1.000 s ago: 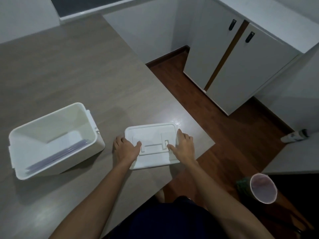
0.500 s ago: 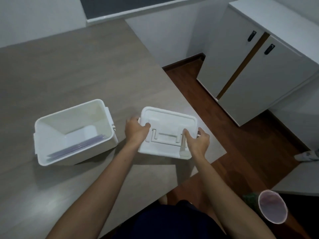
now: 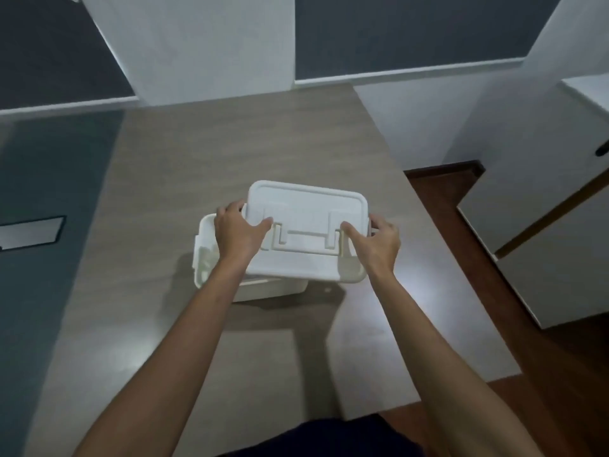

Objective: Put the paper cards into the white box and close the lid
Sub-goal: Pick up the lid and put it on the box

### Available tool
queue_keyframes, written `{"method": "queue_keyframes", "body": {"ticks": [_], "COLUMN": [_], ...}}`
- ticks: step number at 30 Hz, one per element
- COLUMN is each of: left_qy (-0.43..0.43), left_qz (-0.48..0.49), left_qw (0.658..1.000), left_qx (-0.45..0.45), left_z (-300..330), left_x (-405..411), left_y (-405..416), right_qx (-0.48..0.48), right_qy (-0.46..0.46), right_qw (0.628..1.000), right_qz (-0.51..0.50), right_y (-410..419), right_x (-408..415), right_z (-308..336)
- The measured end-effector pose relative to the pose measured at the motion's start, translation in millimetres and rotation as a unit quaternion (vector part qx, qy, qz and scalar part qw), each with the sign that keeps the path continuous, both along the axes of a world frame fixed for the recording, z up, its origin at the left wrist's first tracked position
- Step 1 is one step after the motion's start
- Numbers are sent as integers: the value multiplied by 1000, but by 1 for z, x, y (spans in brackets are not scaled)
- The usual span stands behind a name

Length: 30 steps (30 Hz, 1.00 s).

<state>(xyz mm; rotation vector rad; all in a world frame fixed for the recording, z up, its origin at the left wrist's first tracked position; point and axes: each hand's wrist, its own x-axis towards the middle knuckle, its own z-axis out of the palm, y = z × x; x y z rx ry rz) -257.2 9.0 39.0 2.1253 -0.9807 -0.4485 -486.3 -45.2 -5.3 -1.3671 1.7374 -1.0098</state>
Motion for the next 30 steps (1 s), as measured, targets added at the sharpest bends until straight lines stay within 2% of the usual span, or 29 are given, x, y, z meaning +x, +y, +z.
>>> {"method": "queue_keyframes", "body": {"ticks": [6, 13, 15, 18, 22, 24, 25, 27, 30], "left_qy": [3, -17, 23, 103, 234, 284, 280, 219, 112], "left_qz": [57, 39, 51, 75, 84, 76, 79, 94, 125], "left_qw": [997, 994, 995, 991, 962, 949, 950, 965, 982], "left_qx": [45, 101, 77, 49, 114, 117, 113, 113, 91], "left_z": [-30, -64, -69, -72, -71, -72, -72, -72, -71], "left_x": [76, 102, 106, 111, 118, 121, 122, 123, 115], "left_y": [32, 40, 41, 41, 40, 41, 40, 39, 37], "right_qx": [13, 16, 27, 59, 178, 223, 235, 226, 110], "right_qy": [83, 189, 204, 168, 101, 68, 57, 60, 135], "right_qw": [990, 966, 962, 968, 964, 958, 956, 960, 979], "right_qz": [110, 178, 182, 175, 167, 167, 168, 157, 105], "right_y": [-11, -6, -8, -16, -28, -31, -32, -33, -28], "right_x": [77, 105, 105, 104, 105, 106, 105, 105, 109], "right_z": [-15, -20, -23, -30, -34, -34, -34, -35, -36]}}
